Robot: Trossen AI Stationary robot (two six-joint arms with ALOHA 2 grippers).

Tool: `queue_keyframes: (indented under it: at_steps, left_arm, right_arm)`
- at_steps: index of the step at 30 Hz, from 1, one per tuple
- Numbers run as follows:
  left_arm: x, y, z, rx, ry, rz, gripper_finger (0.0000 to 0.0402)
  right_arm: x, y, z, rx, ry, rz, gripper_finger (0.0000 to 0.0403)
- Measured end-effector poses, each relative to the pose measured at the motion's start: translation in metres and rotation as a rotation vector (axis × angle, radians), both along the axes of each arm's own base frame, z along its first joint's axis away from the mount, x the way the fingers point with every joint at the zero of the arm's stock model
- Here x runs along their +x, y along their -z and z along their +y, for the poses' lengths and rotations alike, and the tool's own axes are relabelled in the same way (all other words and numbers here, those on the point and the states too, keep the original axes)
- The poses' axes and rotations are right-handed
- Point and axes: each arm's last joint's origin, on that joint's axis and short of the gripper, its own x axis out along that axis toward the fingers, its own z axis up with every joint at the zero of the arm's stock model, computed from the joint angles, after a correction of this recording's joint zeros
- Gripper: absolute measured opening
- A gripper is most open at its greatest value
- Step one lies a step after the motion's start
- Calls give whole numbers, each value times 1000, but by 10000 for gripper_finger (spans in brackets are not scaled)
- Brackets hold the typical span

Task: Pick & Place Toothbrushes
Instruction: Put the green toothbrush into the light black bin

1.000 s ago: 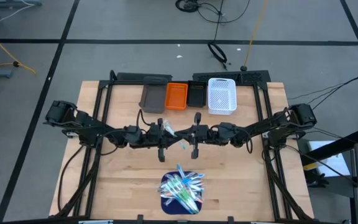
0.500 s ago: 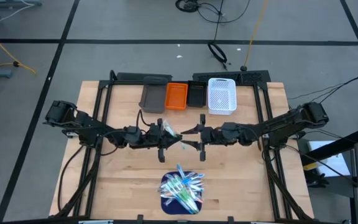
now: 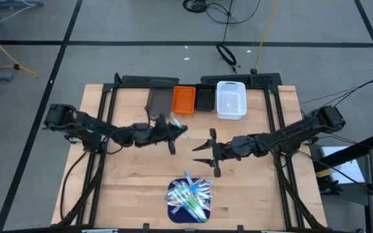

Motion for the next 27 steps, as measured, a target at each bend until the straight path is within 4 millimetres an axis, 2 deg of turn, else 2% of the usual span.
queue_keyframes:
  at_steps: [3, 6, 12, 16, 22, 27]
  left_arm:
    - [-9, -3, 17, -31, -59, 87, 14]
    - [-19, -13, 32, -33, -114, 108, 6]
    - [-42, -23, 63, -52, -266, 182, 17]
    - [-50, -18, 83, -65, -355, 239, 6]
    - [-59, -9, 111, -101, -472, 296, 22]
    - [-70, -9, 133, -120, -540, 299, 7]
  right_arm:
    - [-2, 1, 5, 18, -13, 18, 159]
    - [-3, 3, 9, 29, -25, 36, 160]
    - [-5, 4, 16, 37, -45, 48, 156]
    - [-7, 4, 19, 37, -57, 48, 157]
    - [-7, 4, 19, 55, -53, 54, 155]
    - [-7, 5, 19, 55, -52, 63, 155]
